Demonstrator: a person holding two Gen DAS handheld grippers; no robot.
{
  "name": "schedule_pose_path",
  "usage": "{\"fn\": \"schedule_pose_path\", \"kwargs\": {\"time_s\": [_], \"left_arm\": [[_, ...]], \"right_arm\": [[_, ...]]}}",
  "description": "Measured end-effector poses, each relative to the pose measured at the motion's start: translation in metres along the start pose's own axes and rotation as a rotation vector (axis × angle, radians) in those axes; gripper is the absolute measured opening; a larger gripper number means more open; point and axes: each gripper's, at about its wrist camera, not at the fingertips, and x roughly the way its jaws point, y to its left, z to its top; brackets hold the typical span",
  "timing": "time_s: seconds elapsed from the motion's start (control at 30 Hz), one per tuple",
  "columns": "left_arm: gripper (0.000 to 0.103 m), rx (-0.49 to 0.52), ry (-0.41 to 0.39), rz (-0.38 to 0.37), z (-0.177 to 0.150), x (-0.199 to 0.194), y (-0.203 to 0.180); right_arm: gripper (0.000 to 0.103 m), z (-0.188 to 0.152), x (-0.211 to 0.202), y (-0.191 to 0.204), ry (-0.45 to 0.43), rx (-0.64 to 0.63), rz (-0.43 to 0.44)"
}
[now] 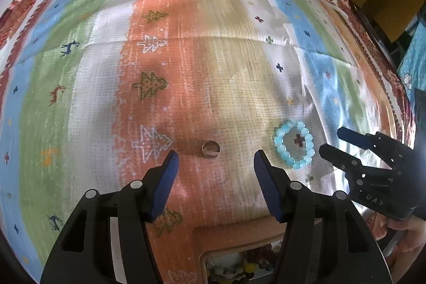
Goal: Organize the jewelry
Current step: 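Move left tool toward the silver ring while right tool moves toward the light-blue bracelet, then close left tool on the silver ring while right tool closes on the light-blue bracelet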
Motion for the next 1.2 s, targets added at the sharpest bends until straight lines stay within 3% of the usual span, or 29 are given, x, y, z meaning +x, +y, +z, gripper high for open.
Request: {"fn": "schedule_pose_path", "kwargs": {"time_s": [0.73, 1.0, 1.2], "left_arm": [[0.056, 0.148, 0.101, 0.076, 0.005, 0.039, -0.018], [0.039, 0.149, 0.146, 0.094, 0.008, 0.053, -0.012], [0.026, 0.166, 0.154, 0.094, 0.012, 0.057, -0.013]], "right_arm": [[0.056, 0.011, 0.042, 0.006, 0.078, -0.055, -0.049], [0.056, 0.011, 0.049, 0.008, 0.086, -0.073, -0.065], [0.031, 0.012, 0.053, 0.011, 0.101, -0.089, -0.059]]}}
